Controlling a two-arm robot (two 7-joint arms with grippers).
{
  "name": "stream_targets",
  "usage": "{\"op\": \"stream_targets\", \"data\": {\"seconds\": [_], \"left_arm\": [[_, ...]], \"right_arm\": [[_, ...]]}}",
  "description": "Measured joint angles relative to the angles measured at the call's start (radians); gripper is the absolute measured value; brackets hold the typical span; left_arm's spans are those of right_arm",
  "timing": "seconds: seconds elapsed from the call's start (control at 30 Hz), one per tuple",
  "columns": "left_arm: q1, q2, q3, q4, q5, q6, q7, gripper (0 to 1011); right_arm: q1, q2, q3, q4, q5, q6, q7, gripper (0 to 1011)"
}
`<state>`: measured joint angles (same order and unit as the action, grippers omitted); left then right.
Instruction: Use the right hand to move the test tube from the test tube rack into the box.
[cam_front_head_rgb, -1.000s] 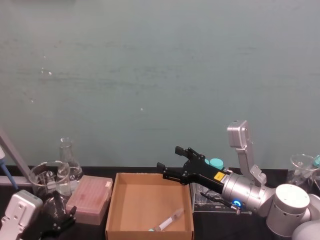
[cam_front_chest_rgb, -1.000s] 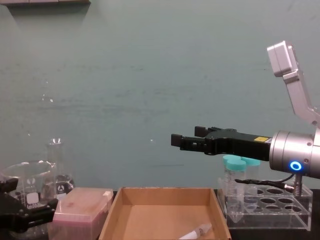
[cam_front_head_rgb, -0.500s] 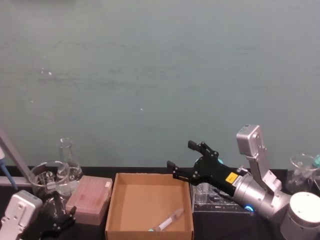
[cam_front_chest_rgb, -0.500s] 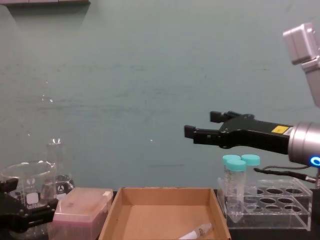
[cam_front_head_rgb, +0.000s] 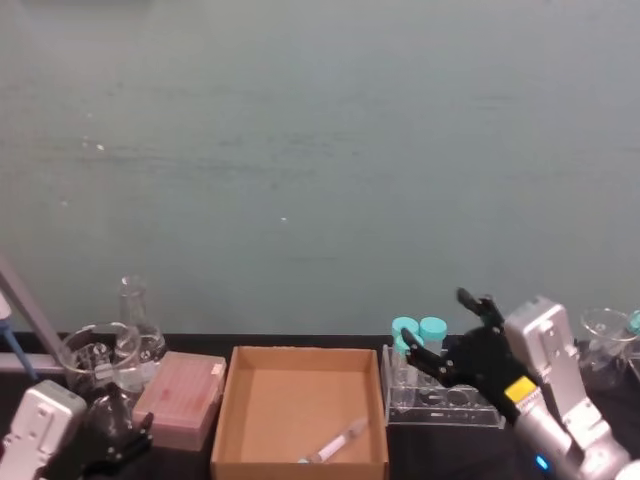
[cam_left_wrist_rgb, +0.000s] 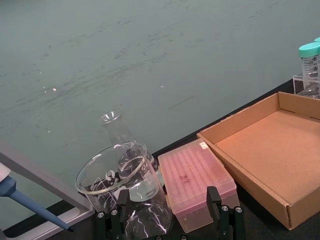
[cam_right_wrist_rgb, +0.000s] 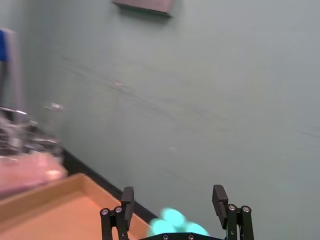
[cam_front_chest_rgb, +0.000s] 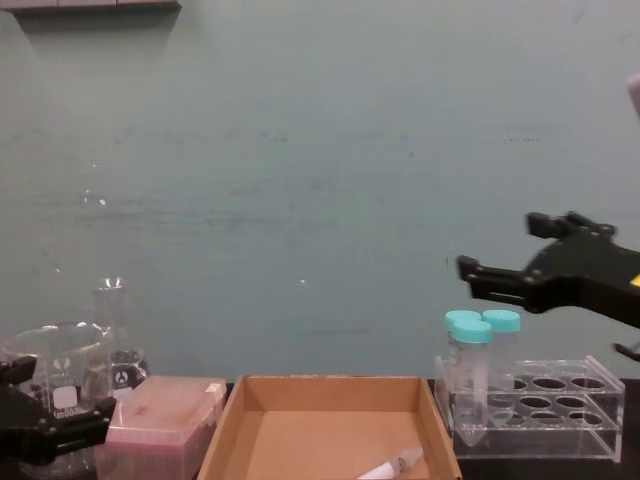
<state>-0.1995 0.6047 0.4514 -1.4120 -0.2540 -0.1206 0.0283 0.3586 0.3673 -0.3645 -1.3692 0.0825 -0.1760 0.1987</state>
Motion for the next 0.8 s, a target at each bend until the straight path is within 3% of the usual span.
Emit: {"op": "stream_targets", "data": {"seconds": [0.13,0.27,0.43,0.8], "left_arm": [[0.000,0.000,0.000,0.000,0.000,0.000,0.000,1000],[0.000,0.000,0.000,0.000,0.000,0.000,0.000,1000],[0.000,0.000,0.000,0.000,0.000,0.000,0.000,1000],[0.000,0.000,0.000,0.000,0.000,0.000,0.000,1000]], "right_arm": [[-0.052,-0.007,0.030,-0.031,-0.047,0.009,-0.094,1000],[-0.099,-0.022,0.063,-0.059,-0.087,0.062,-0.181,1000],[-0.118,-0.032,0.082,-0.067,-0.093,0.094,-0.200,1000],[-0.116,-0.032,0.082,-0.067,-0.093,0.095,-0.201,1000]]}}
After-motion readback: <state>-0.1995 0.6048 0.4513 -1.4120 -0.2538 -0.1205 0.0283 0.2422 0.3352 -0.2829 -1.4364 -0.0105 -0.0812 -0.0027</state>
